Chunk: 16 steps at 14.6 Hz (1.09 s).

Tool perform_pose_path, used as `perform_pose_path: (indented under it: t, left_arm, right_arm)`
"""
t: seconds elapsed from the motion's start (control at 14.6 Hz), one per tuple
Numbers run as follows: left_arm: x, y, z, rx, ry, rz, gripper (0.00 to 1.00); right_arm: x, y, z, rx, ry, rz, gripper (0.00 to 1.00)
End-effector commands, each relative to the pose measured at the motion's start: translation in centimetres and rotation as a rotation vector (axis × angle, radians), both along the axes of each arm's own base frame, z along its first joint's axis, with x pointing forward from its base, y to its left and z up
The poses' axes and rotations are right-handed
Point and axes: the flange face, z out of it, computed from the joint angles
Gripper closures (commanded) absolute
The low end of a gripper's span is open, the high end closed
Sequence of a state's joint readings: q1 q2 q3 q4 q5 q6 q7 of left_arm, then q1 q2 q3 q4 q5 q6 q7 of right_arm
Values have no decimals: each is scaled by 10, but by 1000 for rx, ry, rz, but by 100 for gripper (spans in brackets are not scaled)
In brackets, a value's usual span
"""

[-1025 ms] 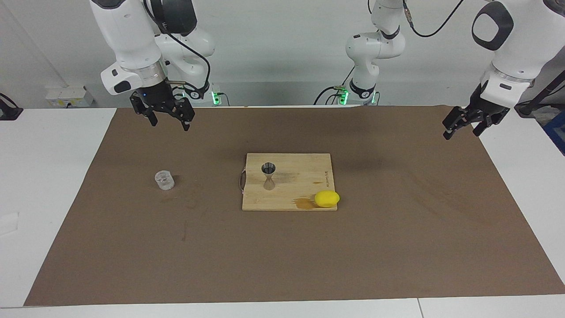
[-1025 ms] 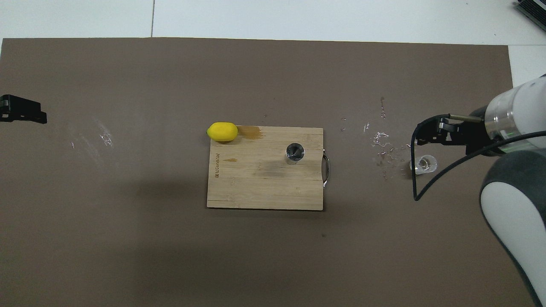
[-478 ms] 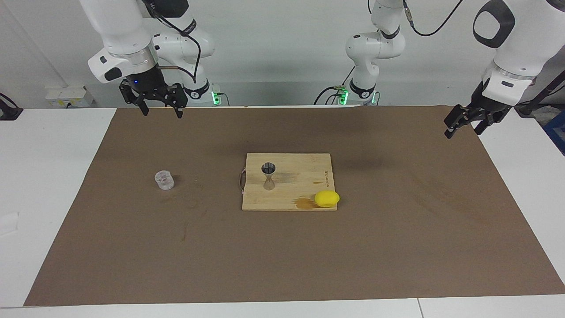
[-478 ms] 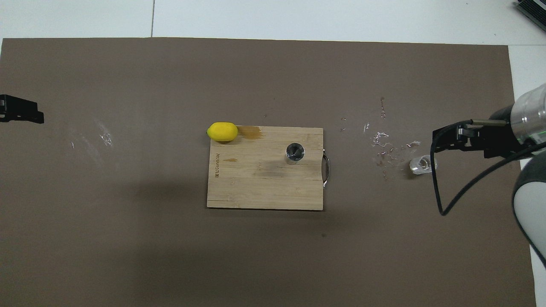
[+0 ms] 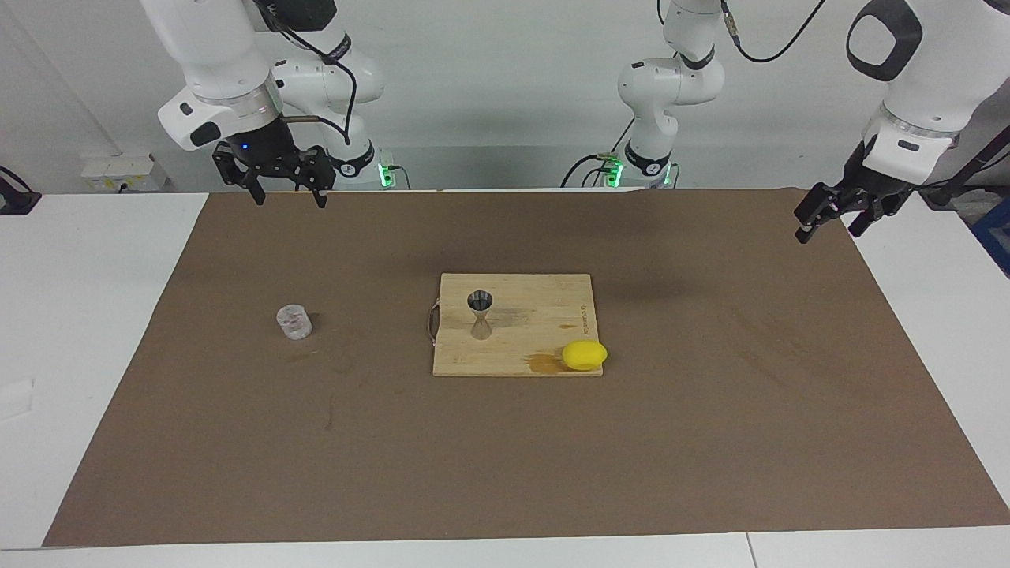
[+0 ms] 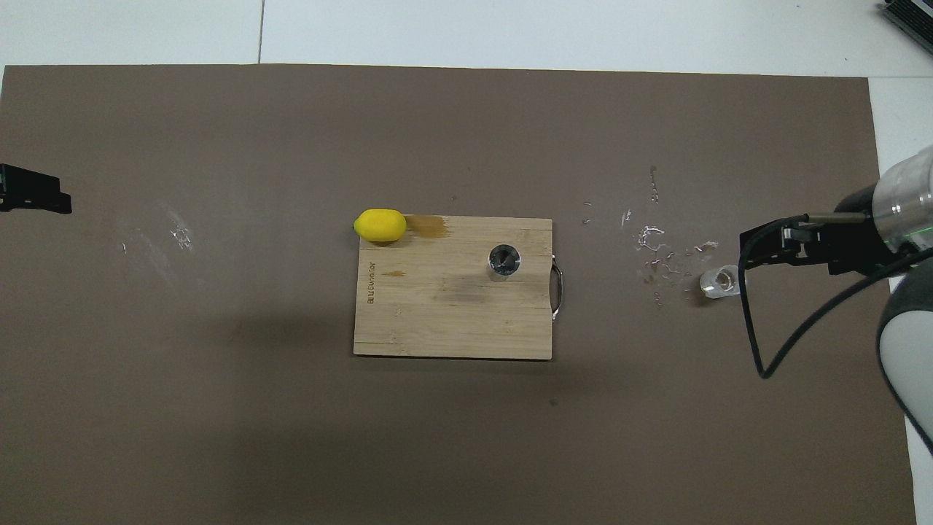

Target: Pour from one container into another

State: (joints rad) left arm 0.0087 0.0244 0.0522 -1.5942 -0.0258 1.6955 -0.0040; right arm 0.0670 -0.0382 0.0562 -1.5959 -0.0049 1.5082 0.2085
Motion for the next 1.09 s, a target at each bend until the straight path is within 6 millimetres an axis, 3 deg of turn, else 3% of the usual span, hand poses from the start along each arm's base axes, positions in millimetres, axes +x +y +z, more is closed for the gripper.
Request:
perform_pose_path:
  t: [0.0,1.02]
  left_arm:
    - [-9,-2,2,-10,5,9,0]
    - [-9,-2,2,-10,3,11,0]
  right_arm:
    - [-3,-5,1,-8,11,19,0]
    - [-5,-4,-1,-8,8,22,0]
